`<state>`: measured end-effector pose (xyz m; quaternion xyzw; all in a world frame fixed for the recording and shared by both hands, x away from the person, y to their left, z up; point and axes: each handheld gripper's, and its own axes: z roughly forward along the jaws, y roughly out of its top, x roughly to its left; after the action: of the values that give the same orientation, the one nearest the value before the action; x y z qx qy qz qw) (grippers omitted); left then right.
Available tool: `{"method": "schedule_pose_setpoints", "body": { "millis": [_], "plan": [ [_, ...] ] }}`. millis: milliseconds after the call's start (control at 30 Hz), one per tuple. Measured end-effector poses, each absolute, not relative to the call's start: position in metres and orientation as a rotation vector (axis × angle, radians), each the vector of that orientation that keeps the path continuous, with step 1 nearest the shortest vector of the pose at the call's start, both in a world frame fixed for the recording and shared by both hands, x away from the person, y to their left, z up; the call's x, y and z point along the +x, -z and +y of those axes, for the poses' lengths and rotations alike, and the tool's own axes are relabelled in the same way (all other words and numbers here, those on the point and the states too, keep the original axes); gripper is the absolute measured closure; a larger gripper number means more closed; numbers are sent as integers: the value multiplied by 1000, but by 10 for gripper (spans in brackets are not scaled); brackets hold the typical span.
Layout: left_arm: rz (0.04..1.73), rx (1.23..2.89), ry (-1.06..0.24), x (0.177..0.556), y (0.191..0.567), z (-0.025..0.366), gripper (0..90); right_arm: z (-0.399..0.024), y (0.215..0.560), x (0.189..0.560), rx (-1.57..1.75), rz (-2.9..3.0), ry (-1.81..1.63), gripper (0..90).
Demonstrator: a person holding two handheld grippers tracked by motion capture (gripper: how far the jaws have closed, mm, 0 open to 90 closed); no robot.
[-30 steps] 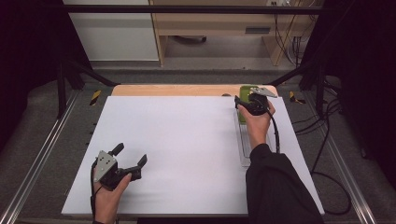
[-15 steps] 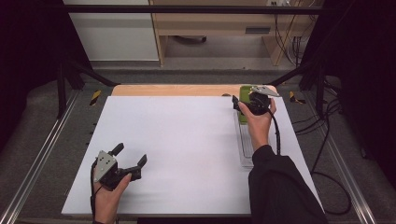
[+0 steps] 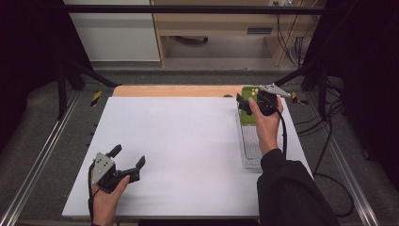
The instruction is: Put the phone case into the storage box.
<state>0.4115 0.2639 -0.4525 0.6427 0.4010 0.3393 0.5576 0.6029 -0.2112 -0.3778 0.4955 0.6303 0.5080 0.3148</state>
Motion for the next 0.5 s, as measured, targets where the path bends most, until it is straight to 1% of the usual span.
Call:
{"method": "schedule_pose_setpoints", "body": {
  "millis": [500],
  "plan": [
    [960, 1513, -806, 406, 452, 269, 22, -218, 364, 585, 1266, 1695, -1361, 75]
  ]
}}
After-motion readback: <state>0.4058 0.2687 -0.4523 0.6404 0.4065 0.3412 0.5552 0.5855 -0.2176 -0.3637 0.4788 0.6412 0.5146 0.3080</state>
